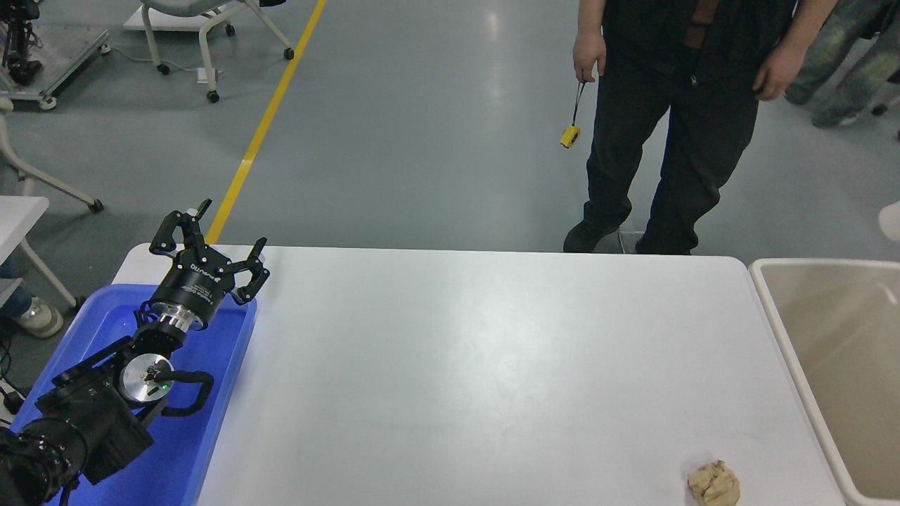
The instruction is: Dispose of the paper cup in the dustbin
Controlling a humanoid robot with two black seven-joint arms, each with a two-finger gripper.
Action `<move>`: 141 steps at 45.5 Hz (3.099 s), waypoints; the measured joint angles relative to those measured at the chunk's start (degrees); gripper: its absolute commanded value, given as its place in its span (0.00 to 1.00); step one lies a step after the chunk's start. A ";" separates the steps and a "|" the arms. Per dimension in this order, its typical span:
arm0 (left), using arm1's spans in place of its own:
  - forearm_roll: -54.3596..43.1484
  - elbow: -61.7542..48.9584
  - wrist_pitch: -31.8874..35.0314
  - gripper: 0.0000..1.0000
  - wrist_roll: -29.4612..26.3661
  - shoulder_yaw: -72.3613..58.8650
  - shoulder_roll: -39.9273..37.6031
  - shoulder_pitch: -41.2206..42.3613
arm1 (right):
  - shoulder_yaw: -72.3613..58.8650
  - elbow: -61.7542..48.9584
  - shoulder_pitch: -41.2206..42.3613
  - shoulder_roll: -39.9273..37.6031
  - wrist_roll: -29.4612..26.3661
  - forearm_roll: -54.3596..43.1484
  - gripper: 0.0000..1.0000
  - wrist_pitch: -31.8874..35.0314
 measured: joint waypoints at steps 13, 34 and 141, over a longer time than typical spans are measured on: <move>0.00 0.02 0.00 1.00 0.00 0.00 0.01 0.00 | 0.01 -2.14 -4.06 1.02 -12.98 6.39 0.00 0.07; 0.00 0.02 0.01 1.00 0.00 0.00 -0.01 0.00 | 3.63 -6.87 -12.29 12.32 -20.35 9.25 0.00 -2.20; 0.01 0.04 0.02 1.00 0.00 0.03 0.00 0.00 | 58.75 8.61 -6.04 14.81 -17.11 9.66 0.99 -14.51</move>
